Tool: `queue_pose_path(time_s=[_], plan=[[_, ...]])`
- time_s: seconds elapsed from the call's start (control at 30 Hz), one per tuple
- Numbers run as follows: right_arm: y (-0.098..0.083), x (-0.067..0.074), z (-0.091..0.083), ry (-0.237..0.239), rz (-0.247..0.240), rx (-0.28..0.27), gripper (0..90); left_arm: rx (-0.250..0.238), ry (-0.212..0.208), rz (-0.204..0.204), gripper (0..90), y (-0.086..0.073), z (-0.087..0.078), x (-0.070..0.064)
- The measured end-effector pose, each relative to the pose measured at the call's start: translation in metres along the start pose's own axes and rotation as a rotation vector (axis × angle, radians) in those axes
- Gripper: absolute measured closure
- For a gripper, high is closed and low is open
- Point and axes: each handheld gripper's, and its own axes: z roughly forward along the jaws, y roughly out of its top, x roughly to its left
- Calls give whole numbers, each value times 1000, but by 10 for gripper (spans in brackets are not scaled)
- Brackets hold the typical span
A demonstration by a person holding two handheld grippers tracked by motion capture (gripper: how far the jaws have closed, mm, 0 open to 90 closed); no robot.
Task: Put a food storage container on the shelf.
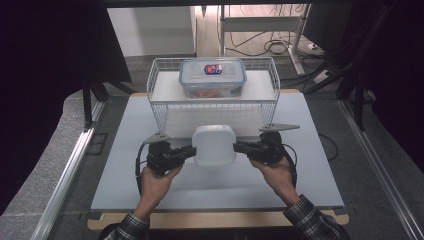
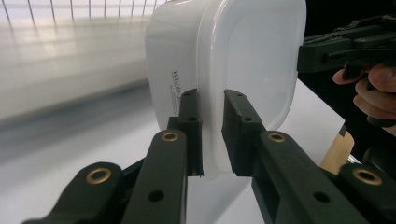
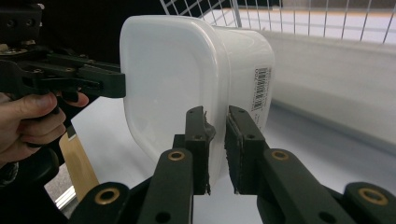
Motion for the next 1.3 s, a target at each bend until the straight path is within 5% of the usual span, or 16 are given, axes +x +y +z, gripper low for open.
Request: queue_pose_path(time_s=[0.47,1.3], plan=[[41,5,-15,1,-52,-92,793,-60,24,84,790,48,-16,-12],[125,14,-28,-22,-119,-194,790,-146,36,136,790,129,-38,-13]])
